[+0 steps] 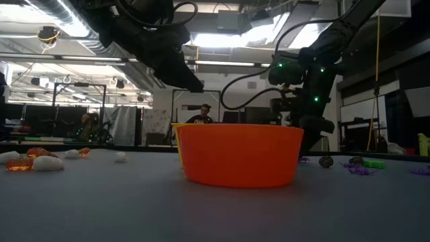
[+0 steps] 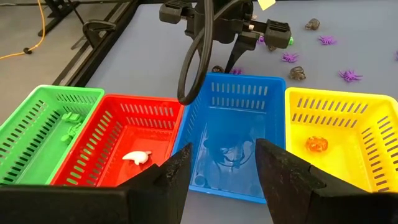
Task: Sort Halloween decoration
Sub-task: Put the black skull toy into the blue bin
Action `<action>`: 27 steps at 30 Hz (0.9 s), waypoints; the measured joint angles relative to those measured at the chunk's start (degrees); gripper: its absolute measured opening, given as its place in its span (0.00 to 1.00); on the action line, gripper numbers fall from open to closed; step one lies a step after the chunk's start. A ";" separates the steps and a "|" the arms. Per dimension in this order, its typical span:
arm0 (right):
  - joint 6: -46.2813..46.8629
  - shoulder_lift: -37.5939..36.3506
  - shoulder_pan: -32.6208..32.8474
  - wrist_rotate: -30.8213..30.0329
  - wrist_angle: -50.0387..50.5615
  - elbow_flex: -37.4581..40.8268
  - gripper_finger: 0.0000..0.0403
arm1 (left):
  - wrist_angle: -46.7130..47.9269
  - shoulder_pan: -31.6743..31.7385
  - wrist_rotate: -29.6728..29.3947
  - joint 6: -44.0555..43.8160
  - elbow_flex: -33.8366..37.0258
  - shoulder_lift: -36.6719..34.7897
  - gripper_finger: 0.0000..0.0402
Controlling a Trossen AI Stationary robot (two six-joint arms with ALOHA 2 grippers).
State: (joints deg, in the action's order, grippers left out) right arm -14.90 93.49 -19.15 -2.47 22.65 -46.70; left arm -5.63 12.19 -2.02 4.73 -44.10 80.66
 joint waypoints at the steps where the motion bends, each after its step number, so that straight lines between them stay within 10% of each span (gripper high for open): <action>1: 0.01 0.00 0.00 0.08 0.00 0.00 0.41 | 0.02 0.00 0.00 0.00 0.00 0.00 0.40; 27: 0.09 0.02 0.01 0.23 -0.09 0.00 0.33 | 0.02 0.00 0.00 0.00 0.00 0.00 0.40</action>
State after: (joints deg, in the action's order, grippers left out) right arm -14.81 93.51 -19.14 -2.24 22.57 -46.70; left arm -5.61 12.19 -2.02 4.73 -44.10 80.66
